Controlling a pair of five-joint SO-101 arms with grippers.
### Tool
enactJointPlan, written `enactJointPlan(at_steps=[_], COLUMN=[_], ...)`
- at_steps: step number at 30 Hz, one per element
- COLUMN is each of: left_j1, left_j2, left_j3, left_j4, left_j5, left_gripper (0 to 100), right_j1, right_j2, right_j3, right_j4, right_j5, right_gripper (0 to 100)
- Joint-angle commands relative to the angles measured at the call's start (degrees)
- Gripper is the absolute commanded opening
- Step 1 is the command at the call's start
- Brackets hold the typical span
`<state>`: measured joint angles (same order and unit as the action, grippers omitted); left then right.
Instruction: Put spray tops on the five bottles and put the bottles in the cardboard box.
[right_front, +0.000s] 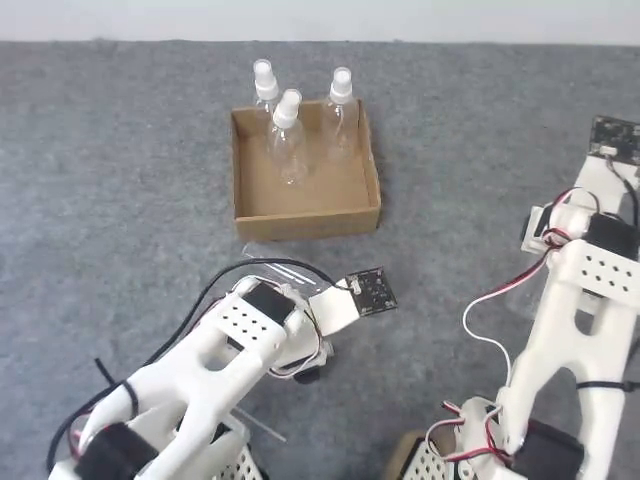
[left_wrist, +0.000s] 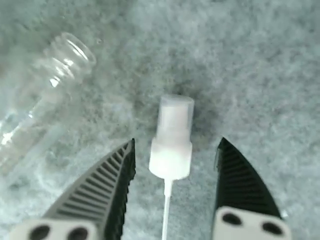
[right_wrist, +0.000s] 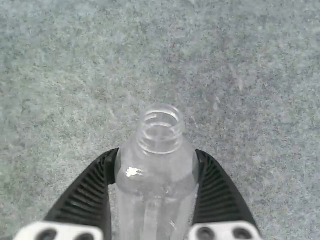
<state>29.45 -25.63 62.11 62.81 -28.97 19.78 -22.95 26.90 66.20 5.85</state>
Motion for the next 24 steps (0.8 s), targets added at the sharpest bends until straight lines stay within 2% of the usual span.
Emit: enactJointPlan(at_steps=[1, 4, 15, 19, 22, 24], left_j1=[0.18, 0.18, 0.18, 0.26, 0.26, 0.26], left_j2=[0.18, 2.64, 17.58, 17.93, 15.74, 12.84], left_j3=[-0.75, -0.66, -10.68, -12.26, -14.2, -15.25], left_j4=[-2.37, -2.55, 1.49, 2.29, 7.3, 9.23], left_j5=[-0.62, -0.7, -0.53, -0.26, 0.62, 4.13], left_gripper=[24, 23, 10, 1, 1, 1], right_j1=[-0.84, -0.84, -0.84, -1.1, -2.68, -3.38], right_j2=[-2.24, -2.24, -2.24, -2.33, -2.33, -2.33], right_j3=[-2.55, -2.55, -2.55, -2.46, -2.29, -1.49], right_j4=[-0.92, -0.92, -0.57, -0.57, -0.4, -0.92], right_j5=[-0.26, -0.26, -0.26, -0.44, -0.26, -0.09], right_gripper=[2.7, 2.7, 2.7, 2.6, 2.4, 2.4])
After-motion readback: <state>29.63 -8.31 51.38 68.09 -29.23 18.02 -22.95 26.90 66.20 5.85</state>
